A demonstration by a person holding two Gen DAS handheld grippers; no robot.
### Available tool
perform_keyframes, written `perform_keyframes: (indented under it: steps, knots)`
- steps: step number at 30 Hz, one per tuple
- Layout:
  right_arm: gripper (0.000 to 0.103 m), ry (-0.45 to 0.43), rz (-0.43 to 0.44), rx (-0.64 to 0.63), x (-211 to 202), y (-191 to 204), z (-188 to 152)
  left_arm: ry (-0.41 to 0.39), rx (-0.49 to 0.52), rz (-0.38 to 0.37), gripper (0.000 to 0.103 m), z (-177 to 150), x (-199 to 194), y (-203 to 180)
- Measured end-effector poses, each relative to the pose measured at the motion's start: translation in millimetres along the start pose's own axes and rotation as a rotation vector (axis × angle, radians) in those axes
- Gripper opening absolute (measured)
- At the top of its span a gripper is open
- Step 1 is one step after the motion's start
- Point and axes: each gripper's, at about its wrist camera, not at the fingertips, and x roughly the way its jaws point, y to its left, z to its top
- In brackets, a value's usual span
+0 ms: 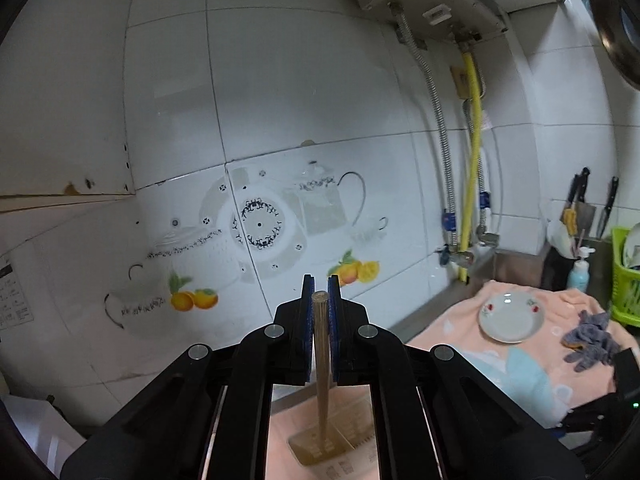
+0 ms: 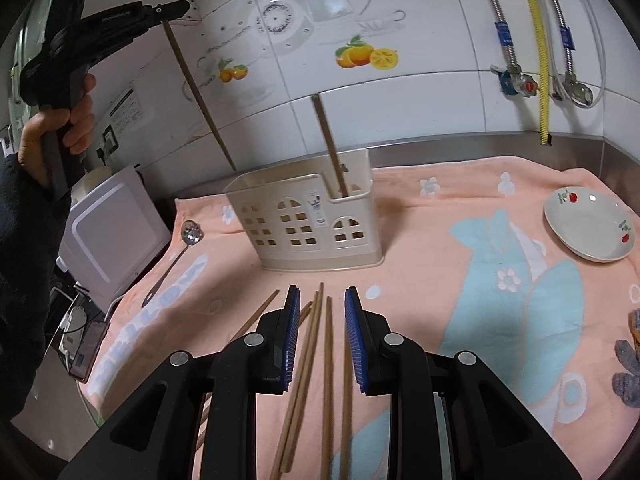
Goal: Organize utensils
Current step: 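Lower the chopstick into the holder and open the left tool, then close the right tool on another chopstick while the left tool moves over the row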
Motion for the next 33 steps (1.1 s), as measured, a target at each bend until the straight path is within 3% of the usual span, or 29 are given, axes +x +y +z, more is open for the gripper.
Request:
perform_keyframes:
  steps: [10,21,23,25,29,33]
  knots:
    - [0.023,0.033,-0.008,0.014,12,-7,-6,0.124,-0.087,-0.001,0.005,-47,49,18]
    - [0.023,0.049,-0.013,-0.008,13,0,-13,0.182,-0.088,-0.02,0.008,-68,48,13]
    - [0.026,0.049,-0.011,-0.013,11,1,-14,0.179,-0.082,-0.019,0.015,-67,43,10]
    - [0.031,0.046,-0.016,-0.022,9,3,-16,0.169,-0.084,-0.013,0.032,-67,34,8]
    - [0.033,0.047,-0.021,-0.044,4,7,-21,0.162,-0.101,-0.013,0.042,-72,15,5]
    - [0.034,0.057,-0.021,-0.063,1,12,-28,0.174,-0.112,0.008,0.063,-88,-10,-1]
